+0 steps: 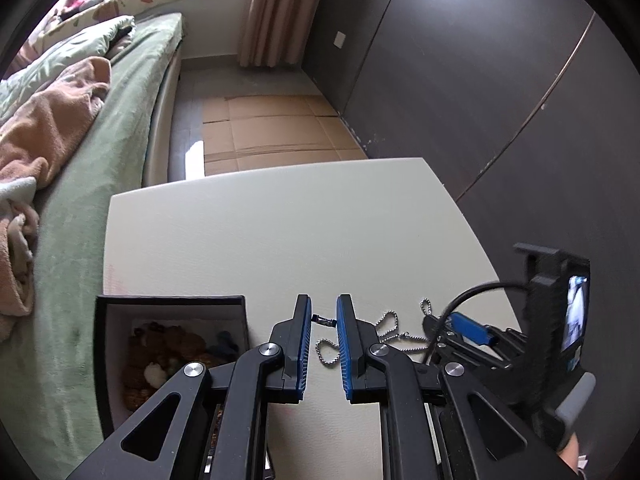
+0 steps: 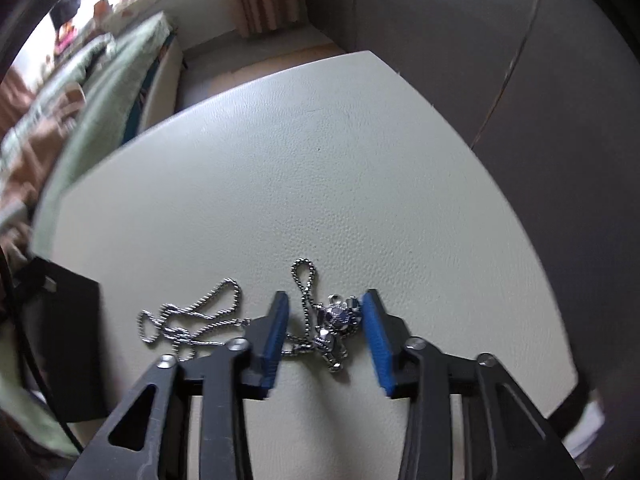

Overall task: Organize jewelry
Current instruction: 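Pinch the chain with the left gripper while the right grasps the silver pendant, then lift the pendant with its dangling chain above the black box with the right gripper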

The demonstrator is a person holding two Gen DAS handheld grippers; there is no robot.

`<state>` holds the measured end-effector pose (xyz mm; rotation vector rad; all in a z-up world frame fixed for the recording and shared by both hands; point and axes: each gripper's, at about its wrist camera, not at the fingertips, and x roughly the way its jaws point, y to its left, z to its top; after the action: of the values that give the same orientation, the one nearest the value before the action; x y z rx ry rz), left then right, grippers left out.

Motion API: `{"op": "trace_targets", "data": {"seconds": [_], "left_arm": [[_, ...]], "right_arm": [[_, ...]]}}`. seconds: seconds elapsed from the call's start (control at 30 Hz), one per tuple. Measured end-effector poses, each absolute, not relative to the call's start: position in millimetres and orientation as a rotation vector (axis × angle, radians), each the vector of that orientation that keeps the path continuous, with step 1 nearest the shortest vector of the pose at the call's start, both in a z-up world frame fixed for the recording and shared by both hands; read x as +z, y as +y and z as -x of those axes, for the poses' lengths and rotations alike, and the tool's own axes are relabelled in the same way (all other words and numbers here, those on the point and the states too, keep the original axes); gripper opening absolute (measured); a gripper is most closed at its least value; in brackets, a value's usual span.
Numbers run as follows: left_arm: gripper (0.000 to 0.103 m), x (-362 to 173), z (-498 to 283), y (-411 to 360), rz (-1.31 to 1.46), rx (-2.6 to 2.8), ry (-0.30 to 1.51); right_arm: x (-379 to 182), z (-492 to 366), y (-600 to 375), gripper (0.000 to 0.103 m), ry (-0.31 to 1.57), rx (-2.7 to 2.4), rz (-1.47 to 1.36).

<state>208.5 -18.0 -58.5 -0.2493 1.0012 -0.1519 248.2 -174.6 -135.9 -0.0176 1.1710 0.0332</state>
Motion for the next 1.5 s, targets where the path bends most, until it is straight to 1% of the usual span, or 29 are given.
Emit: {"op": "trace_targets", "data": {"seconds": [0.13, 0.3, 0.63, 0.87, 1.13, 1.2, 1.27, 1.33, 1.37, 1.4, 1.5], "left_arm": [[0.013, -52.5, -205.3, -15.5, 0.253, -0.153, 0.988], [0.013, -45.8, -197.4, -12.1, 0.256, -0.155, 0.972], [0.013, -29.1, -172.0, 7.7, 0.268, -0.124, 0.928], [0.013, -25.4, -155.6, 31.4, 0.307, -0.063, 0.906], [0.013, -37.7, -152.1, 57.1, 0.360, 0.006, 0.928], [0.014, -36.8, -149.5, 65.1, 0.396, 0.008, 0.909], [0.023, -38.9, -151.3, 73.5, 0.426, 0.026, 0.928], [0.061, -41.5, -150.3, 79.9, 0.468, 0.028, 0.936], [0.067, -41.6, -149.1, 82.2, 0.490, 0.026, 0.927], [0.070, -39.4, -147.4, 85.9, 0.510, 0.026, 0.908], [0.070, -32.2, -144.4, 87.5, 0.502, 0.035, 0.884]], "right_arm": [[-132.5, -242.8, -173.9, 0.025, 1.178, 0.079, 0.039], [-121.0, -233.4, -183.5, 0.025, 1.172, 0.147, -0.042], [-83.3, -197.3, -197.5, 0.025, 1.033, 0.215, -0.061], [-63.9, -191.4, -192.5, 0.025, 0.980, 0.293, -0.081], [-20.7, -184.8, -167.9, 0.025, 0.898, 0.359, -0.071], [-7.6, -183.4, -160.1, 0.025, 0.872, 0.370, -0.055], [9.6, -181.2, -152.6, 0.025, 0.842, 0.383, -0.034], [25.5, -178.6, -147.4, 0.025, 0.814, 0.389, -0.016], [34.3, -177.8, -143.8, 0.025, 0.800, 0.394, -0.007], [40.9, -177.6, -141.2, 0.025, 0.789, 0.398, -0.002], [64.7, -174.7, -133.1, 0.025, 0.749, 0.410, 0.020]]}}
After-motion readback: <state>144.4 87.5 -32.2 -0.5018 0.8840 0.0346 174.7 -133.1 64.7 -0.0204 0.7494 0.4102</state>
